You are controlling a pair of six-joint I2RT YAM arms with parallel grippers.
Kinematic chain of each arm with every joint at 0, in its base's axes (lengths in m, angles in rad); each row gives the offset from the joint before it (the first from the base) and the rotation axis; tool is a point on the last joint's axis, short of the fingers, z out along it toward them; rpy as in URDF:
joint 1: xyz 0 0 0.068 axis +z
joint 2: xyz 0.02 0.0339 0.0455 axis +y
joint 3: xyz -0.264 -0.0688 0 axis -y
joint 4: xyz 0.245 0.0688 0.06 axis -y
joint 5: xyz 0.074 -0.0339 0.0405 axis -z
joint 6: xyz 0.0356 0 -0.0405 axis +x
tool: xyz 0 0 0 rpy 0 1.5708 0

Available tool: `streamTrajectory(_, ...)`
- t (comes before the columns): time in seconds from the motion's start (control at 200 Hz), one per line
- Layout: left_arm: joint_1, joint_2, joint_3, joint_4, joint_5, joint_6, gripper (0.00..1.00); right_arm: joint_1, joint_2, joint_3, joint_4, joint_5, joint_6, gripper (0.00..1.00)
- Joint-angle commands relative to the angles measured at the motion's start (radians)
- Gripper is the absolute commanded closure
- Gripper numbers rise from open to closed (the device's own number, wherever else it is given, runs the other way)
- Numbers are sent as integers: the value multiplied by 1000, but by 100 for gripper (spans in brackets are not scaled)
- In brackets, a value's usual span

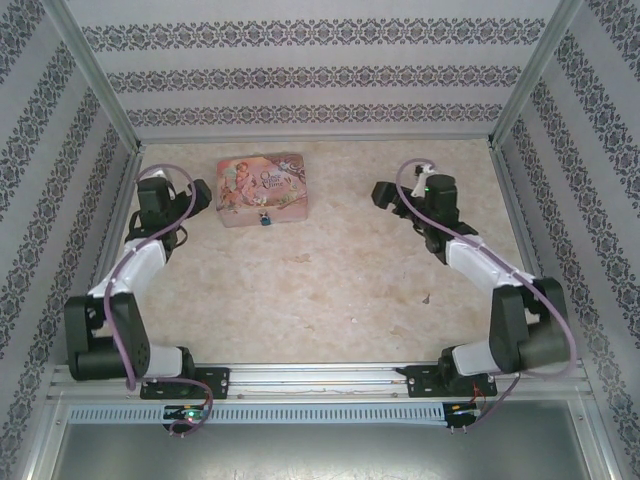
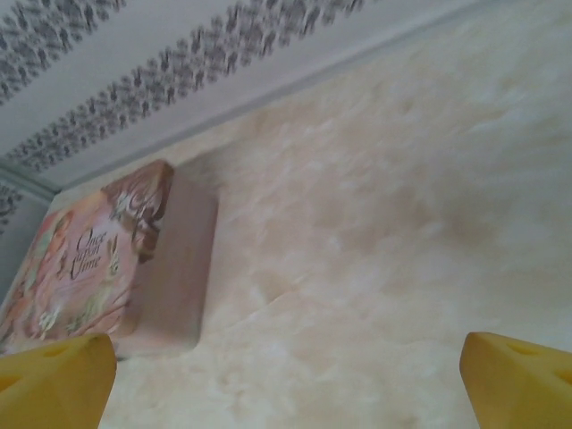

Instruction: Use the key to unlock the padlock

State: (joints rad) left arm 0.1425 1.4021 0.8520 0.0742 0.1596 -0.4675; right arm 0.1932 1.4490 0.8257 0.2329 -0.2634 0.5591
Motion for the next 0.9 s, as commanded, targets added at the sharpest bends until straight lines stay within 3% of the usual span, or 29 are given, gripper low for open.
streamTrajectory(0.0, 15, 78, 75, -90, 163, -52, 1, 68, 86, 89, -21, -14, 118, 2)
streamTrajectory(0.175, 19, 202, 155, -69, 275, -47, 1, 168, 266, 247, -18, 7, 146, 2)
streamTrajectory(0.46, 19, 394, 283, -23, 482, -56, 0, 251, 518, 490, -27, 14, 182, 2)
streamTrajectory(0.899, 14, 532, 368, -22, 608, -52, 2, 293, 740, 734, -56, -57, 213, 4)
